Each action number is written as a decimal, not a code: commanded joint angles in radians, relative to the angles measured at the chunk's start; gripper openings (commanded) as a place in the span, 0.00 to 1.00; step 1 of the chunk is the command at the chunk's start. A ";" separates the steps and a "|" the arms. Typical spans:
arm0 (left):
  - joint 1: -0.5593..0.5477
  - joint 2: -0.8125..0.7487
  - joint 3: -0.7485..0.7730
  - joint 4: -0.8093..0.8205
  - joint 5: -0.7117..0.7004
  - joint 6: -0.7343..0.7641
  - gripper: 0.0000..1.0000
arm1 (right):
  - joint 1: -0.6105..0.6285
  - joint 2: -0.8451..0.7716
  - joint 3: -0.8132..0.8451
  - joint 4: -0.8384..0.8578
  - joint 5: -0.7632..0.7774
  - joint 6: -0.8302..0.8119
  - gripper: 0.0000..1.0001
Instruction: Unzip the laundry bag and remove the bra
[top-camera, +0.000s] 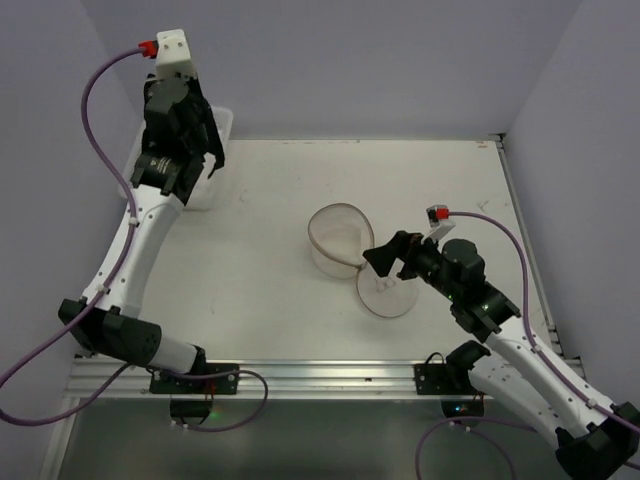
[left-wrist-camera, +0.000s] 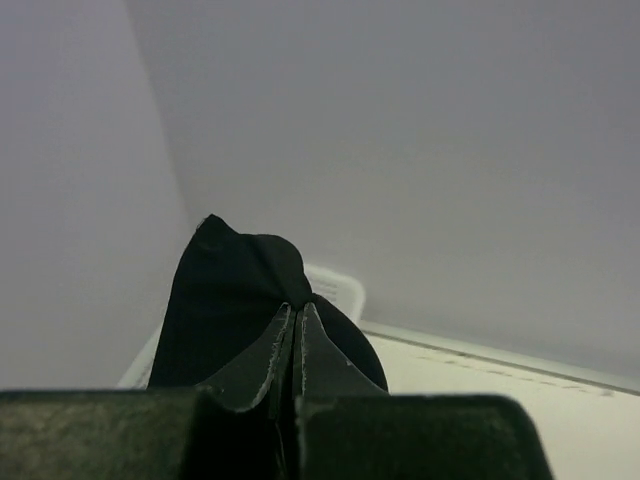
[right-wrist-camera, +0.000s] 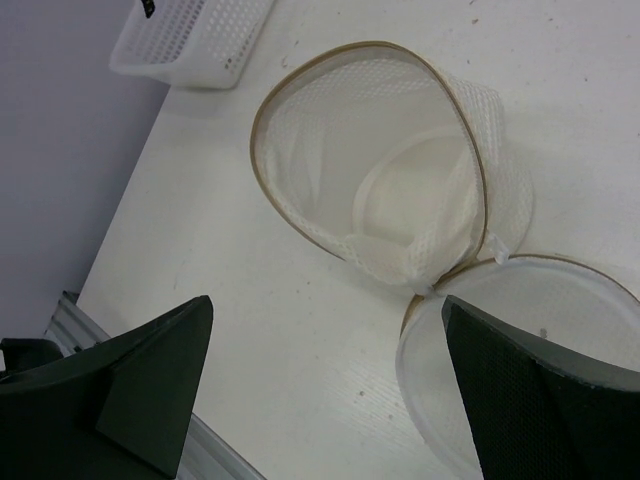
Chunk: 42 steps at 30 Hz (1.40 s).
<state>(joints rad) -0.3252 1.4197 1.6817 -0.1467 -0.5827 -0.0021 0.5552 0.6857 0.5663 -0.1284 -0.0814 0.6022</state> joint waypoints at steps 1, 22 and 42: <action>0.137 0.079 0.029 -0.068 -0.045 0.025 0.00 | -0.001 0.011 0.038 -0.011 -0.018 -0.013 0.99; 0.380 0.791 0.470 -0.129 0.070 -0.147 0.28 | -0.006 0.081 0.089 -0.111 0.038 0.001 0.99; 0.148 0.240 -0.285 -0.062 0.853 -0.375 0.97 | -0.297 0.169 -0.071 -0.355 0.178 0.327 0.94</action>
<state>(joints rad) -0.0998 1.6932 1.5188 -0.2150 0.1432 -0.3550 0.2993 0.8246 0.5220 -0.4622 0.1295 0.8726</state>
